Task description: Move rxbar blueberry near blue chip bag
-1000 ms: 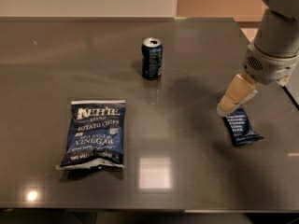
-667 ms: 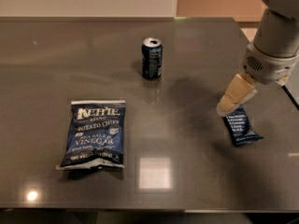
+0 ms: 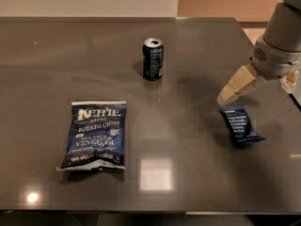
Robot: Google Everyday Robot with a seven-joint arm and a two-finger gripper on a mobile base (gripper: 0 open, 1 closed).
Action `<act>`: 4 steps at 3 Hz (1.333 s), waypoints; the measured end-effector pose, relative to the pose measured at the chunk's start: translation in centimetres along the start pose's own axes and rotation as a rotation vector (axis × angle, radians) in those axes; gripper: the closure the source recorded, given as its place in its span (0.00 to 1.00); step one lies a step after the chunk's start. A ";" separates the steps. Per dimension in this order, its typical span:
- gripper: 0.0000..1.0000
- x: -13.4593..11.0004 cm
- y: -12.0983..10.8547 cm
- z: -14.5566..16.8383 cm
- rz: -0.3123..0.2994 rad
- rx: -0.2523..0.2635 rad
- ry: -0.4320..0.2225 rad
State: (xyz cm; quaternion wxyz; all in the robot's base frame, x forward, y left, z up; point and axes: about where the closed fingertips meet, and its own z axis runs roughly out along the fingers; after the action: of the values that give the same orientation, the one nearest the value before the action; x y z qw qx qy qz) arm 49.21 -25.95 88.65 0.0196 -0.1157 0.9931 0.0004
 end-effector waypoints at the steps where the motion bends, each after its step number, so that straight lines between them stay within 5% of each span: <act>1: 0.00 -0.5 0.1 0.6 0.111 -0.036 0.026; 4: 0.00 0.3 2.4 4.2 0.244 0.009 0.102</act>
Offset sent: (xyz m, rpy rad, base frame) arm -0.0173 0.0230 -0.0291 -0.0027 0.1595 -0.2590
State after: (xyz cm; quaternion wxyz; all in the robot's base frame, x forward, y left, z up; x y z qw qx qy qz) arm 48.52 -23.67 84.47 -0.0308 0.0064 0.9995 -0.0073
